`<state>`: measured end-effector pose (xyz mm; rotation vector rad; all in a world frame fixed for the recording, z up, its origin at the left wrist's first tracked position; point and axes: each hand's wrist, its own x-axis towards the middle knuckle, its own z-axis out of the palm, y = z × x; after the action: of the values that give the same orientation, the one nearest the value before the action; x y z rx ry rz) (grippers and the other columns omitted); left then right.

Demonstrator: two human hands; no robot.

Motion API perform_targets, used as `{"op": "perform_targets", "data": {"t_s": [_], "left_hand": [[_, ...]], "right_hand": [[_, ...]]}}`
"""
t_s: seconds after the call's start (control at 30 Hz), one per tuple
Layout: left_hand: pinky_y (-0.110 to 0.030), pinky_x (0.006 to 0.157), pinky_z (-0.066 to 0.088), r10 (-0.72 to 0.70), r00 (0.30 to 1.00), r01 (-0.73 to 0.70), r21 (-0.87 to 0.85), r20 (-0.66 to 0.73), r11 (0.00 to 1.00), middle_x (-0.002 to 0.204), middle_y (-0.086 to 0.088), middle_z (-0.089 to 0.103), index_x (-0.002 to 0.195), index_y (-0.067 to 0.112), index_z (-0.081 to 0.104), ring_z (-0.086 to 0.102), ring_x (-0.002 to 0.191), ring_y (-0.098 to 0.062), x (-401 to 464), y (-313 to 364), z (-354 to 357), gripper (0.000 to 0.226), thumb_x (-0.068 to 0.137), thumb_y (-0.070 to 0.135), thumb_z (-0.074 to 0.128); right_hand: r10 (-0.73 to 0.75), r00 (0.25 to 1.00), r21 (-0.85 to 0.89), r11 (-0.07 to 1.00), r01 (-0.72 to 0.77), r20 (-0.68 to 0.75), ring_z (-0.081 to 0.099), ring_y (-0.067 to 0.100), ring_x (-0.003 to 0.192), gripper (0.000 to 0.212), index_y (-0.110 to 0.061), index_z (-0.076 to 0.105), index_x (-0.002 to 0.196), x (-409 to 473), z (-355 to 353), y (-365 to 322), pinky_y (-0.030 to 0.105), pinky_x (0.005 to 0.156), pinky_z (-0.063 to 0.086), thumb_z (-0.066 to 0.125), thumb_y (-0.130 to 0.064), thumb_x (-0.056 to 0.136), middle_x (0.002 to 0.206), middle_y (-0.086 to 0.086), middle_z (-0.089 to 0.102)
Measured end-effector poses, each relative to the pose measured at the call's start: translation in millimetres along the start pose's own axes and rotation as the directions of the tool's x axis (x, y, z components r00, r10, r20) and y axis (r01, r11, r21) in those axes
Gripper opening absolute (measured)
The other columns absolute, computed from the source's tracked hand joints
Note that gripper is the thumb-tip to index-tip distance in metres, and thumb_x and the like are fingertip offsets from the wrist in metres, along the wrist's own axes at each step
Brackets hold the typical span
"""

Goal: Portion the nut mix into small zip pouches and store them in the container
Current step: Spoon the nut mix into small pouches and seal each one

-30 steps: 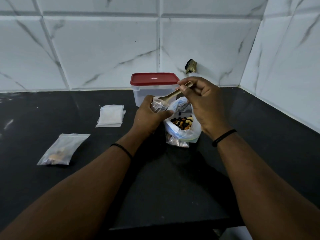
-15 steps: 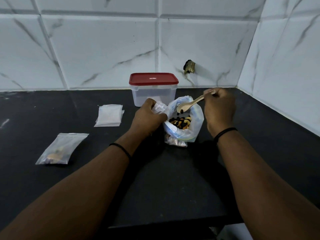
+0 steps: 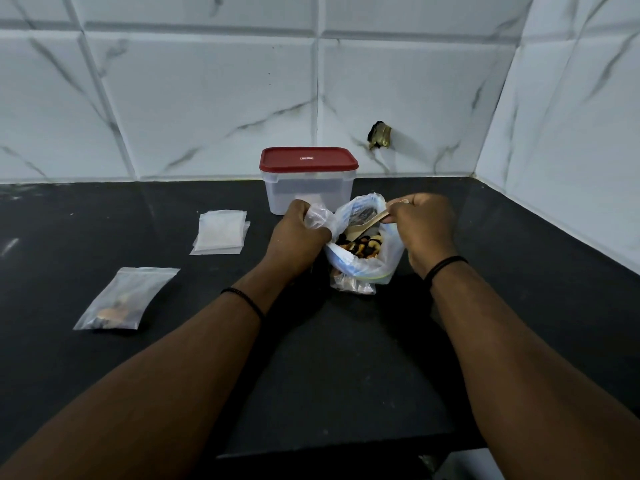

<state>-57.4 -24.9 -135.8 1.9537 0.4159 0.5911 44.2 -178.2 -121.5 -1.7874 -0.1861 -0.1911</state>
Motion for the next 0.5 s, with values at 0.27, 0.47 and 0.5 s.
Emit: {"op": "perform_targets", "data": {"t_s": [0.27, 0.47, 0.5], "left_hand": [[-0.039, 0.081, 0.057, -0.008, 1.000, 0.006, -0.126, -0.019, 0.992, 0.103, -0.001, 0.067, 0.109, 0.017, 0.054, 0.067, 0.093, -0.019, -0.5, -0.1, 1.7, 0.029, 0.085, 0.008, 0.067], [-0.049, 0.089, 0.057, -0.011, 1.000, 0.007, -0.155, -0.023, 0.988, 0.104, -0.002, 0.068, 0.106, 0.020, 0.055, 0.067, 0.095, -0.020, -0.9, -0.4, 3.1, 0.029, 0.084, 0.009, 0.069], [-0.049, 0.089, 0.057, -0.009, 1.000, 0.005, -0.151, -0.023, 0.988, 0.104, -0.002, 0.068, 0.107, 0.020, 0.055, 0.067, 0.095, -0.020, -0.9, -0.5, 3.2, 0.029, 0.084, 0.009, 0.069]], "right_hand": [[0.190, 0.982, 0.154, 0.970, -0.187, -0.002, 0.075, 0.023, 0.066, 0.018, -0.009, 0.066, 0.058, 1.5, -0.1, -1.9, 0.047, 0.080, 0.061, 0.064, -0.005, 0.076, 0.056, 0.006, 0.070], [0.195, 0.981, 0.212, 0.959, -0.190, -0.004, 0.074, 0.030, 0.067, 0.026, -0.006, 0.066, 0.046, 6.1, -4.0, 1.5, 0.053, 0.079, 0.060, 0.063, -0.005, 0.072, 0.056, 0.011, 0.070], [0.191, 0.982, 0.212, 0.959, -0.186, -0.005, 0.074, 0.030, 0.067, 0.023, -0.006, 0.066, 0.049, 6.2, -4.5, 1.4, 0.053, 0.079, 0.060, 0.063, -0.005, 0.073, 0.056, 0.011, 0.070]]}}
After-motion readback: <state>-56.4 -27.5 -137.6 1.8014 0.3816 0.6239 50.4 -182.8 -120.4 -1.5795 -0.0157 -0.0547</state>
